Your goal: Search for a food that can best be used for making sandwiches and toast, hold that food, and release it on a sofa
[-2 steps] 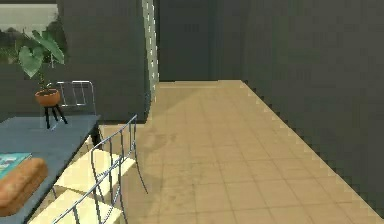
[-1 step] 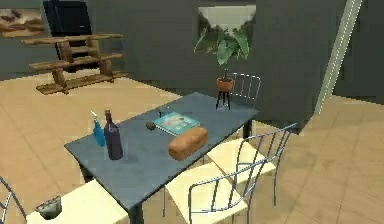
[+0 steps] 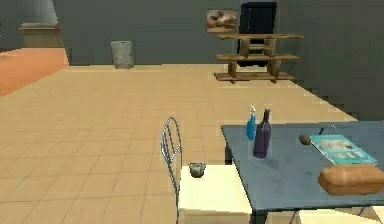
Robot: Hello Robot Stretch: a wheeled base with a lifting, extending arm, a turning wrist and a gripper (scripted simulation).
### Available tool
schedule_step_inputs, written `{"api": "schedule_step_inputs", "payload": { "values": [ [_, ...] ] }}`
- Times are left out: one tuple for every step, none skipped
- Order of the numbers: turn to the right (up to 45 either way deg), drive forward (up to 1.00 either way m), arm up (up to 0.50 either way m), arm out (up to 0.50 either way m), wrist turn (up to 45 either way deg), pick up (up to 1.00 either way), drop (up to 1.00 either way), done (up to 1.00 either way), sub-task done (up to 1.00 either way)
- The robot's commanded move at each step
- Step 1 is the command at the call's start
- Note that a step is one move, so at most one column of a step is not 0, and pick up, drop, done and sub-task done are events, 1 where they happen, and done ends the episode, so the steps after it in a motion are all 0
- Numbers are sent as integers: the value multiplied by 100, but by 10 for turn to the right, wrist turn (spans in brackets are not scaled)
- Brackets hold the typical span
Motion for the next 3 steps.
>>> {"api": "schedule_step_inputs", "payload": {
  "values": [
    [-420,0,0,0,0,0,0,0,0],
    [450,0,0,0,0,0,0,0,0],
    [450,0,0,0,0,0,0,0,0]
  ]
}}
